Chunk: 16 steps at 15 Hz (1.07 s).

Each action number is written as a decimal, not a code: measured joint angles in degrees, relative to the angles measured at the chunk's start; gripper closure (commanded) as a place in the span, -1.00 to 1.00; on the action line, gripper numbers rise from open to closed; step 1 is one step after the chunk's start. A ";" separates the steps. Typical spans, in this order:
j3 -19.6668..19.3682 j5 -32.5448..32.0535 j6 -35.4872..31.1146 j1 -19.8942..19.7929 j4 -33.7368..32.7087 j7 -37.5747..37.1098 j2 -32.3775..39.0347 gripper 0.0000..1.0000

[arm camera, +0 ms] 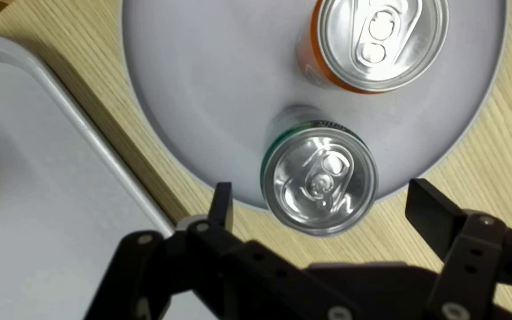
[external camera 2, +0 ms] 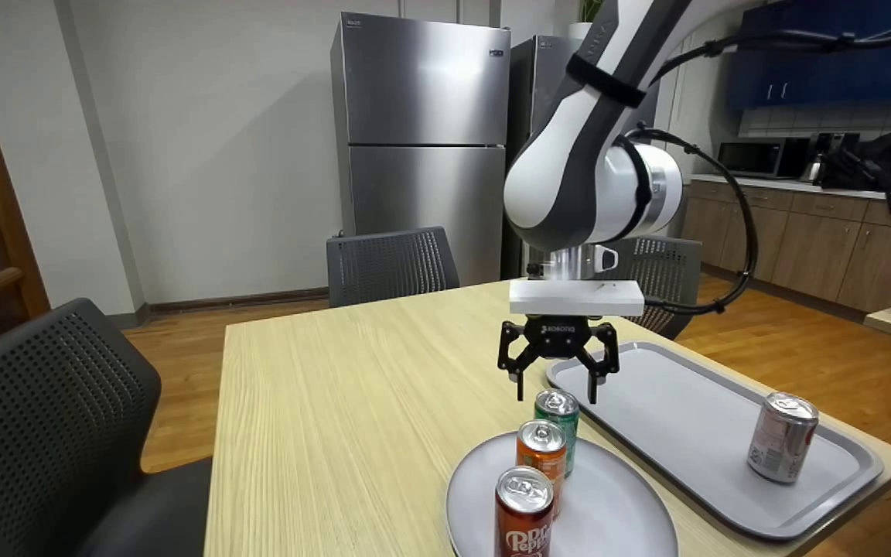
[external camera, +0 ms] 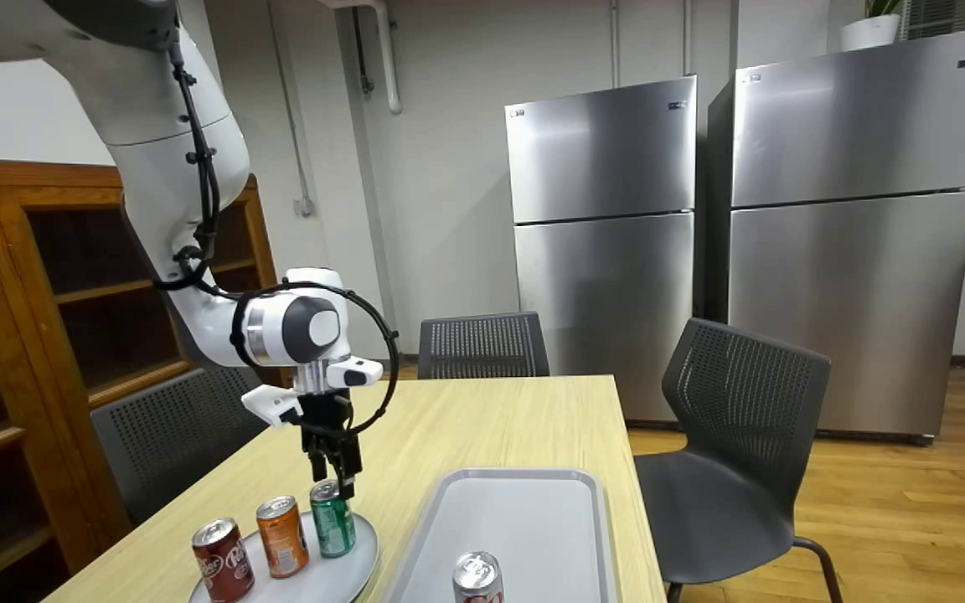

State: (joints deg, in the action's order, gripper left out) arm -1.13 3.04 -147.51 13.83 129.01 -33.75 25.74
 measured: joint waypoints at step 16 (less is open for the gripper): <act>-0.08 -0.04 0.00 1.15 -0.41 -1.25 2.00 0.15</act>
State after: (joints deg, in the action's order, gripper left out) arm -1.21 3.00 -147.51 14.98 128.60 -35.00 27.73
